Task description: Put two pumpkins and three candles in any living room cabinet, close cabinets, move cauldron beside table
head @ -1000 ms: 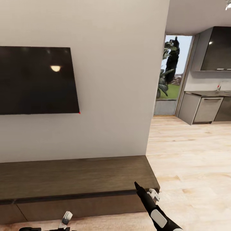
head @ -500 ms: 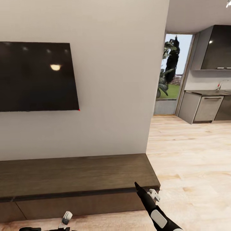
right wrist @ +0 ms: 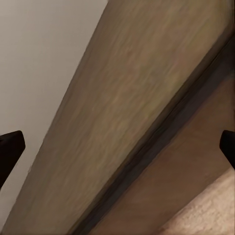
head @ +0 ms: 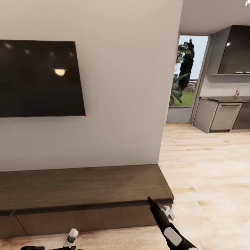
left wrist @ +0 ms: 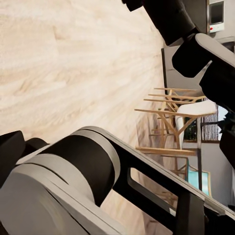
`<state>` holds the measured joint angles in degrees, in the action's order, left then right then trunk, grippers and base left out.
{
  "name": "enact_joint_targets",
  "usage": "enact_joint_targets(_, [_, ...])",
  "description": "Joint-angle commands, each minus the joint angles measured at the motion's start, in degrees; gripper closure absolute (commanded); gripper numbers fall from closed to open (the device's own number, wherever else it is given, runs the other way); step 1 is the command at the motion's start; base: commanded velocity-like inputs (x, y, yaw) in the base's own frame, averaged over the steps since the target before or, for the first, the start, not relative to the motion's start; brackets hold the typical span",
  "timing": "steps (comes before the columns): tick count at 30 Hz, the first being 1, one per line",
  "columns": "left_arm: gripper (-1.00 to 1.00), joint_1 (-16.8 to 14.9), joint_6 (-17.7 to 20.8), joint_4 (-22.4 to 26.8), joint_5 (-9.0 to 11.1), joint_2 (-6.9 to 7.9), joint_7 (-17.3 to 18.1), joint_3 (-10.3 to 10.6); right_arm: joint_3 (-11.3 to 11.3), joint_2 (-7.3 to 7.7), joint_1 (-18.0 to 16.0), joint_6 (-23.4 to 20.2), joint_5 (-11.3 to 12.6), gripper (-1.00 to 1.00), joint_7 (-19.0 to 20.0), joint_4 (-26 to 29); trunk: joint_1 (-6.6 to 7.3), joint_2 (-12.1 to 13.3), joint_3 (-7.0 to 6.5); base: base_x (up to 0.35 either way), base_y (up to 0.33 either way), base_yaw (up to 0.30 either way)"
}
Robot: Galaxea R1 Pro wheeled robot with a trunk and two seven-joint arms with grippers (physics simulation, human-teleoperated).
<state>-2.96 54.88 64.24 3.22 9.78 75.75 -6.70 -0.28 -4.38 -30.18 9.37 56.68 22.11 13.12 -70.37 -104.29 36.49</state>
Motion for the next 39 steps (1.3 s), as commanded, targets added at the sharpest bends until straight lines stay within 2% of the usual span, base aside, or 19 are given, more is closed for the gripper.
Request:
enact_joint_targets(1, [-1.00,-0.03,0.58,0.00,0.19,0.03,0.08,0.01,0.00,-0.02,-0.05,0.12,0.85,-1.00,0.30,-0.10,-0.22,-0.44,0.24,0.000,0.000,0.000])
enact_joint_targets(8, [-1.00,-0.03,0.58,0.01,0.20,0.03,0.10,-0.02,0.00,-0.02,-0.05,0.05,1.80,-1.00,0.30,-0.47,-1.76,-3.25,1.50,0.000,0.000,0.000])
enact_joint_targets(16, [-1.00,-0.03,0.58,0.01,0.17,0.06,0.15,-0.03,0.06,-0.02,-0.05,0.05,1.76,-1.00,0.47,-2.87,-3.51,-6.46,2.94,0.000,0.000,0.000])
enact_joint_targets(39, [-1.00,-0.03,0.58,0.00,0.12,0.06,0.22,-0.14,0.10,-0.02,-0.05,0.19,1.69,-1.00,0.98,-2.85,-8.57,-15.68,7.06,0.000,0.000,0.000])
